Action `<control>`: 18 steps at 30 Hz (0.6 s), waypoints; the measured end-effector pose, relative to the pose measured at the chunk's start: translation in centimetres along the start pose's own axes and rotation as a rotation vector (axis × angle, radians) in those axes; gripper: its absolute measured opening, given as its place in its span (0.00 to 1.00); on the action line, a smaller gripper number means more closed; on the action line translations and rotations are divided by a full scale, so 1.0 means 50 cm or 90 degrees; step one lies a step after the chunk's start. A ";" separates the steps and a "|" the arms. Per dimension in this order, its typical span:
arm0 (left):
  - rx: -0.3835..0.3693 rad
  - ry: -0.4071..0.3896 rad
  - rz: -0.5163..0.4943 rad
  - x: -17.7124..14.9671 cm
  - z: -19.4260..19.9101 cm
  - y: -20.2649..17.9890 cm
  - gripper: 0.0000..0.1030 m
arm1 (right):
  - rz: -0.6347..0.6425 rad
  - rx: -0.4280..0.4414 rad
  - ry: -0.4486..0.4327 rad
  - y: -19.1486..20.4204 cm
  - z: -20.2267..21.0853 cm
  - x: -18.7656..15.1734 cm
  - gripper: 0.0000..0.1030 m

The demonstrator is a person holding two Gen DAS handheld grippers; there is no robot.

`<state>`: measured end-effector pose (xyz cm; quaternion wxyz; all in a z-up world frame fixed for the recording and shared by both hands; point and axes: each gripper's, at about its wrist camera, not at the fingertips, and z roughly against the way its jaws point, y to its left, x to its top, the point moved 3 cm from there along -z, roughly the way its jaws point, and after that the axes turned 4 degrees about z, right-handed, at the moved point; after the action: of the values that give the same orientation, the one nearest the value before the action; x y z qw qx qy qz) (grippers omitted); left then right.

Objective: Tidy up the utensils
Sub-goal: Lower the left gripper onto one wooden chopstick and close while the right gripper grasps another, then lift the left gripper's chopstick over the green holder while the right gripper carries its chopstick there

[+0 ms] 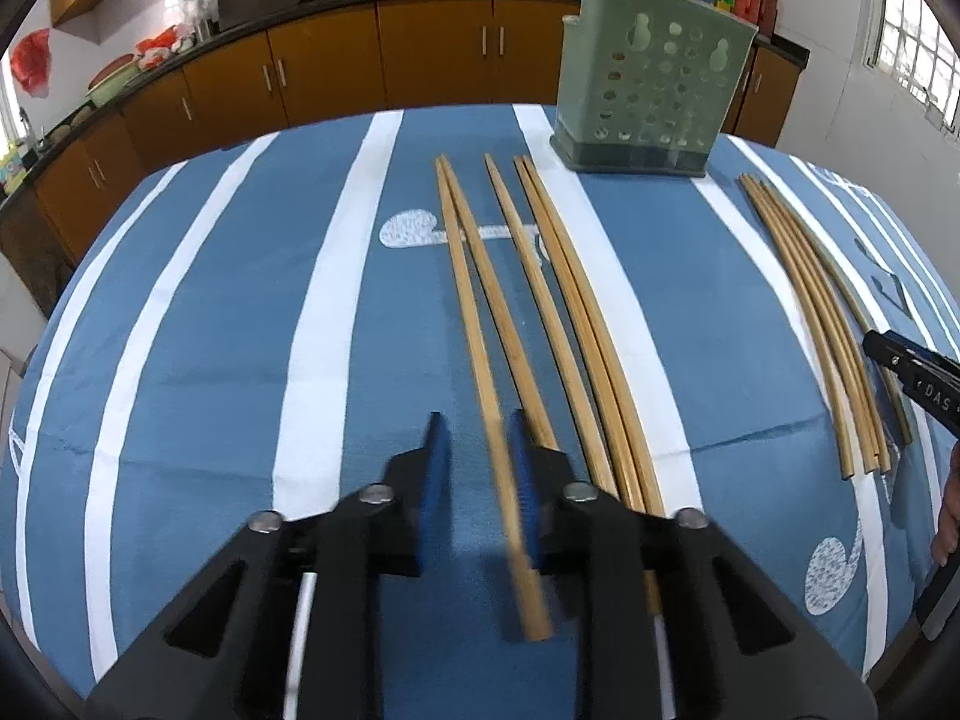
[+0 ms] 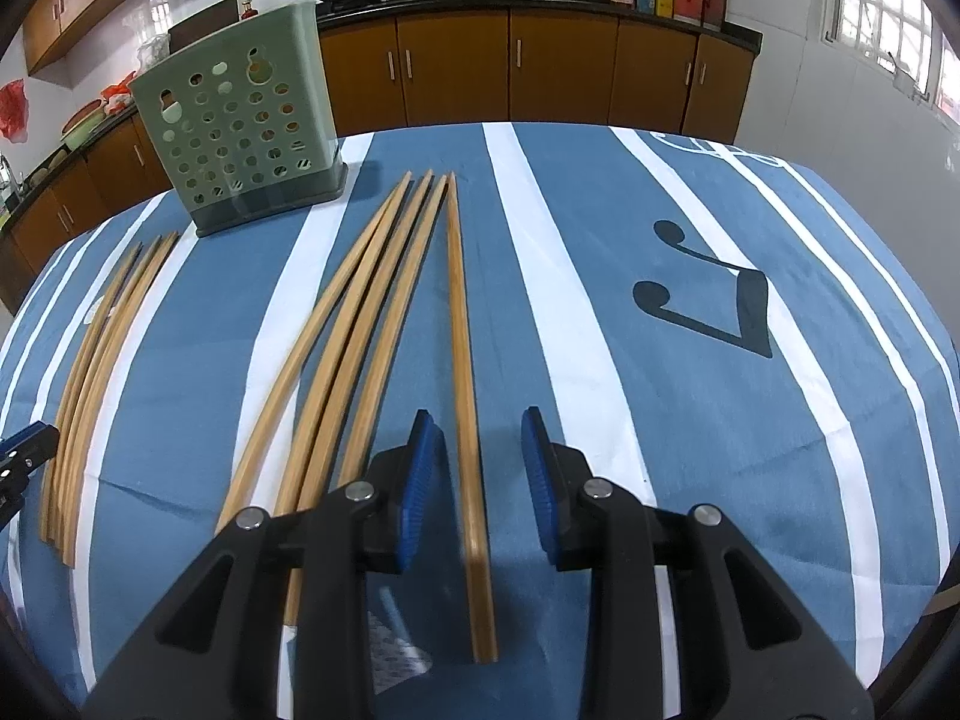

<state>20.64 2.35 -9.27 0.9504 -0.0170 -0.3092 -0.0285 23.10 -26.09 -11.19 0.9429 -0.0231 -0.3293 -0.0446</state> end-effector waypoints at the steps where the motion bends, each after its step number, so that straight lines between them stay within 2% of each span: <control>1: 0.006 -0.002 -0.003 0.002 -0.002 -0.001 0.15 | 0.002 -0.001 -0.002 0.001 0.000 0.001 0.27; 3: 0.012 -0.002 -0.001 0.010 -0.009 0.002 0.11 | 0.008 -0.001 -0.007 0.001 -0.001 0.002 0.15; 5: 0.018 -0.002 0.005 0.020 -0.017 0.010 0.09 | 0.009 -0.002 -0.009 -0.002 -0.004 0.007 0.09; 13: 0.006 -0.016 0.035 0.065 -0.049 0.054 0.07 | -0.022 -0.024 -0.015 -0.043 -0.026 0.034 0.08; 18: -0.011 -0.022 0.054 0.067 -0.050 0.067 0.08 | -0.033 -0.029 -0.014 -0.062 -0.033 0.042 0.09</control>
<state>25.06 5.41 -9.37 0.9451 -0.0392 -0.3244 0.0097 25.45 -29.45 -11.13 0.9370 -0.0367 -0.3389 -0.0767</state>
